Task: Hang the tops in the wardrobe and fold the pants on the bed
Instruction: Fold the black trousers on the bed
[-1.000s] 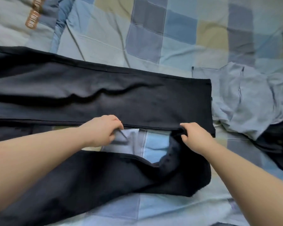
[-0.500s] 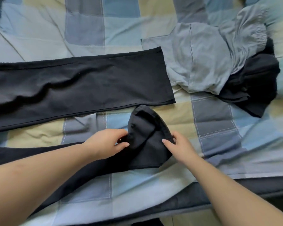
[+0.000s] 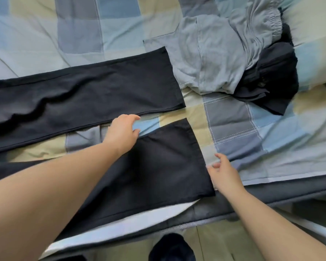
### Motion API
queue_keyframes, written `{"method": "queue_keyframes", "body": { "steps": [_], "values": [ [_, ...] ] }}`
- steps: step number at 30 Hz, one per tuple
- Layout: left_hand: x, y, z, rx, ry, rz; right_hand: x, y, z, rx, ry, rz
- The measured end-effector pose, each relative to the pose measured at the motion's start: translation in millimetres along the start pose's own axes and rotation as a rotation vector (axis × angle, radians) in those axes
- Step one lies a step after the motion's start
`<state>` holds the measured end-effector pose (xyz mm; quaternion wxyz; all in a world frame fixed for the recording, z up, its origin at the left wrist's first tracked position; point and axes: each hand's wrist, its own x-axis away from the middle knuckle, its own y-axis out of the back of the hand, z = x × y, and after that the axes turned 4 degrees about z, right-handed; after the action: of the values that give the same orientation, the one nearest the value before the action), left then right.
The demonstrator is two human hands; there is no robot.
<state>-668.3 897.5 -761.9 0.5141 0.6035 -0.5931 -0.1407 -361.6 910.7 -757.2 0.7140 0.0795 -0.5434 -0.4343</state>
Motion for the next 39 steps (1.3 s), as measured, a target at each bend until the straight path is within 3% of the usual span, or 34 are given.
{"method": "queue_keyframes", "body": {
  "steps": [4,7,18,22,28,35,39],
  "values": [
    [49,-9,21,0.081,-0.002,0.098,22,-18,15,0.354,0.175,-0.022],
    [91,-7,56,0.150,0.094,0.116,48,-50,37,0.478,0.335,0.027],
    [260,55,226,0.344,0.372,0.067,196,-228,143,0.370,0.434,0.290],
    [318,80,294,0.458,0.526,-0.019,244,-292,182,0.230,0.369,0.388],
    [379,86,374,0.752,0.862,-0.310,285,-378,219,-0.019,0.138,0.578],
    [407,83,420,0.967,1.045,-0.569,314,-446,241,-0.396,-0.104,0.730],
    [413,80,436,1.371,1.095,-0.727,323,-475,249,-0.505,-0.171,0.756]
  ]
}}
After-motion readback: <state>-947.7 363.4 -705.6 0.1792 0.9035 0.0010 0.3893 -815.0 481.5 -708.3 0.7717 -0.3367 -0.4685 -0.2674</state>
